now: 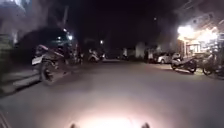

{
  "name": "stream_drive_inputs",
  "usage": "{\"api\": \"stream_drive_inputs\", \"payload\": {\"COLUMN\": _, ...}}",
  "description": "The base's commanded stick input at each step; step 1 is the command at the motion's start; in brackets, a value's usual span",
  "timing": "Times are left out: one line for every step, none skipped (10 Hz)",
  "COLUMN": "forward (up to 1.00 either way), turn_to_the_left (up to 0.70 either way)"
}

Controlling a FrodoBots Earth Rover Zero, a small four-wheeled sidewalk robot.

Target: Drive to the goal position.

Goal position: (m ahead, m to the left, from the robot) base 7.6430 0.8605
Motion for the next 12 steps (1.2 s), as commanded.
{"api": "stream_drive_inputs", "payload": {"forward": 1.0, "turn_to_the_left": 0.0}}
{"api": "stream_drive_inputs", "payload": {"forward": 1.0, "turn_to_the_left": -0.01}}
{"api": "stream_drive_inputs", "payload": {"forward": 1.0, "turn_to_the_left": -0.26}}
{"api": "stream_drive_inputs", "payload": {"forward": 1.0, "turn_to_the_left": -0.4}}
{"api": "stream_drive_inputs", "payload": {"forward": 1.0, "turn_to_the_left": -0.4}}
{"api": "stream_drive_inputs", "payload": {"forward": 1.0, "turn_to_the_left": -0.13}}
{"api": "stream_drive_inputs", "payload": {"forward": 1.0, "turn_to_the_left": 0.0}}
{"api": "stream_drive_inputs", "payload": {"forward": 1.0, "turn_to_the_left": 0.0}}
{"api": "stream_drive_inputs", "payload": {"forward": 1.0, "turn_to_the_left": 0.0}}
{"api": "stream_drive_inputs", "payload": {"forward": 1.0, "turn_to_the_left": 0.0}}
{"api": "stream_drive_inputs", "payload": {"forward": 1.0, "turn_to_the_left": 0.0}}
{"api": "stream_drive_inputs", "payload": {"forward": 1.0, "turn_to_the_left": 0.0}}
